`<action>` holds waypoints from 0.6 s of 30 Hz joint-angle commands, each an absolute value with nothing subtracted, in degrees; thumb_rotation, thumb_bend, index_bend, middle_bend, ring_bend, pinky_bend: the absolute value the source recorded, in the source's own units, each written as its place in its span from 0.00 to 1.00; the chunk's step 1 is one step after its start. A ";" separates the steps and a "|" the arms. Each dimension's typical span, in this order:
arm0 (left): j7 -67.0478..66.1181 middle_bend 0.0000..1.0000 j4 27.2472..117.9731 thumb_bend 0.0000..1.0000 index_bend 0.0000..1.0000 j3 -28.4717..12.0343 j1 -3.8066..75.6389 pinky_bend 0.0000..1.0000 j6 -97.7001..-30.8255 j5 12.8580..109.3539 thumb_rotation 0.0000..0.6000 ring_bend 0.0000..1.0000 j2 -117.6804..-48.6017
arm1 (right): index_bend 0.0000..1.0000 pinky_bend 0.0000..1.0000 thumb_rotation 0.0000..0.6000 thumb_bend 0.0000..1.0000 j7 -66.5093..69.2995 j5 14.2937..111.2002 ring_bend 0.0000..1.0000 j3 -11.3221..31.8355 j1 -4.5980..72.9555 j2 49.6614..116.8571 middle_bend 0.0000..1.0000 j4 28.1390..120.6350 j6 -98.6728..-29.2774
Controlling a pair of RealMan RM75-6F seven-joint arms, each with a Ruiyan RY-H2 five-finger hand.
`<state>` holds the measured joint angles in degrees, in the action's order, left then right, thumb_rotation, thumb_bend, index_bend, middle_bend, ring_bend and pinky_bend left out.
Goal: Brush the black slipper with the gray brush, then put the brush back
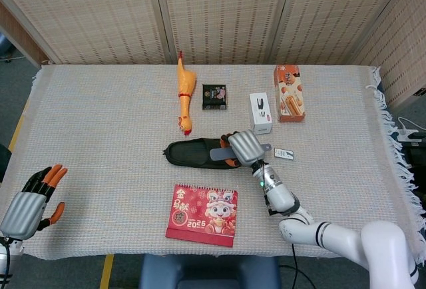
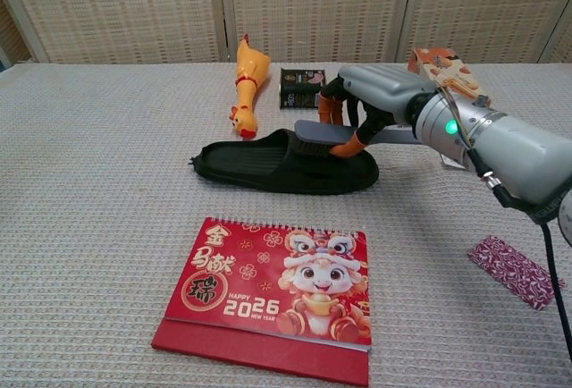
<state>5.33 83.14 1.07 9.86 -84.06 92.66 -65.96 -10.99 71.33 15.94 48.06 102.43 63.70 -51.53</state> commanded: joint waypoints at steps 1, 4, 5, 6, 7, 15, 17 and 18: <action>5.77 0.00 83.03 0.48 0.00 1.05 9.94 0.09 -83.86 92.57 1.00 0.00 -65.82 | 0.84 0.78 1.00 0.38 -10.82 71.33 0.52 16.24 48.88 103.64 0.53 62.86 -51.75; 6.14 0.00 82.93 0.48 0.00 0.98 10.05 0.09 -83.89 92.74 1.00 0.00 -65.80 | 0.84 0.78 1.00 0.38 -11.66 71.02 0.52 16.45 49.53 104.79 0.53 61.77 -52.10; 6.14 0.00 82.89 0.48 0.00 1.02 10.09 0.09 -83.87 92.85 1.00 0.00 -65.80 | 0.84 0.78 1.00 0.38 -11.81 70.84 0.52 16.51 49.68 105.01 0.53 61.49 -52.01; 6.14 0.00 82.86 0.48 0.00 1.07 10.11 0.09 -83.84 92.94 1.00 0.00 -65.80 | 0.84 0.78 1.00 0.38 -11.97 70.64 0.52 16.57 49.79 105.15 0.53 61.28 -51.97; 6.06 0.00 82.93 0.48 0.00 1.11 10.12 0.09 -83.83 93.02 1.00 0.00 -65.79 | 0.84 0.78 1.00 0.38 -12.23 70.52 0.52 16.59 49.84 105.27 0.53 60.97 -52.17; 5.32 0.00 83.20 0.48 0.00 1.23 9.83 0.09 -84.31 93.30 1.00 0.00 -65.88 | 0.84 0.78 1.00 0.38 -13.78 68.24 0.52 16.00 48.77 104.31 0.53 60.11 -51.59; 5.03 0.00 83.37 0.48 0.00 1.30 9.80 0.10 -84.40 93.51 1.00 0.00 -65.93 | 0.84 0.78 1.00 0.38 -14.25 67.66 0.52 15.85 48.60 104.08 0.53 60.12 -51.31; 4.94 0.00 83.42 0.48 0.00 1.32 9.78 0.10 -84.49 93.59 1.00 0.00 -65.95 | 0.84 0.78 1.00 0.38 -14.44 67.49 0.52 15.79 48.54 103.99 0.53 60.18 -51.26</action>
<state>4.95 83.40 1.30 9.79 -84.47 93.57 -65.94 -14.33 67.59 15.87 48.62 104.08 60.17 -51.35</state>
